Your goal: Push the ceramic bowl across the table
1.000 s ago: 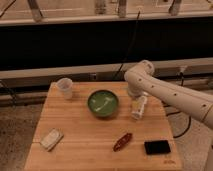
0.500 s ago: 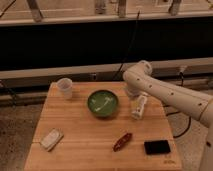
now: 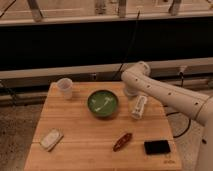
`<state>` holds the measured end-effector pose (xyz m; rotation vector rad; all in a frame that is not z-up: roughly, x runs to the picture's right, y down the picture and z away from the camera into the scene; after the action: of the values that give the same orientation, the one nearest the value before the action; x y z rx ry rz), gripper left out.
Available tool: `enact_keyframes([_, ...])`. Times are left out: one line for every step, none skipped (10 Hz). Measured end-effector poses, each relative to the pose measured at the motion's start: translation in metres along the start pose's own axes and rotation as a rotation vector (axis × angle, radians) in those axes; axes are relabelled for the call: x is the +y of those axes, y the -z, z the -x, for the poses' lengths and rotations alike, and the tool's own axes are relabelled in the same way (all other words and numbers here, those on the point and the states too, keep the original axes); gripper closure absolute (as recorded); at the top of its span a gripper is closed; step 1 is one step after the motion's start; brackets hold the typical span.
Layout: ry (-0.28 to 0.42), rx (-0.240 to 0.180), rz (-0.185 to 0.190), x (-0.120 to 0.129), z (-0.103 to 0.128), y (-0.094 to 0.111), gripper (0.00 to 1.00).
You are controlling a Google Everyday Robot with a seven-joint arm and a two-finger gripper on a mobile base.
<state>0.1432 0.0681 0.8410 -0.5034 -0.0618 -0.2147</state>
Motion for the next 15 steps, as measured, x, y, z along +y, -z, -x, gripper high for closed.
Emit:
enact_keyframes([-0.005,-0.001,0.001,-0.001,-0.001,-0.001,0.38])
enact_keyframes([-0.006,-0.003,0.002,-0.003,-0.001,-0.002,0.45])
enact_keyframes([-0.006,-0.004,0.004,-0.004,0.0,-0.003,0.54])
enact_keyframes([-0.007,-0.008,0.006,-0.005,0.002,-0.005,0.62])
enact_keyframes([-0.008,-0.009,0.007,-0.006,0.002,-0.006,0.64])
enact_keyframes([-0.01,-0.009,0.008,-0.007,0.002,-0.007,0.67])
enact_keyframes([-0.013,-0.009,0.008,-0.009,-0.002,-0.009,0.76])
enact_keyframes([-0.015,-0.007,0.013,-0.008,-0.01,-0.014,0.85])
enact_keyframes([-0.019,-0.008,0.018,-0.008,-0.014,-0.019,0.95])
enact_keyframes([-0.018,-0.011,0.021,-0.009,-0.013,-0.022,0.99])
enact_keyframes([-0.018,-0.016,0.023,-0.012,-0.011,-0.025,1.0])
enact_keyframes([-0.021,-0.016,0.025,-0.012,-0.014,-0.027,1.0])
enact_keyframes([-0.018,-0.009,0.029,-0.013,-0.019,-0.03,1.0])
enact_keyframes([-0.01,-0.012,0.034,-0.016,-0.019,-0.036,1.0])
enact_keyframes([0.003,-0.017,0.037,-0.022,-0.016,-0.043,1.0])
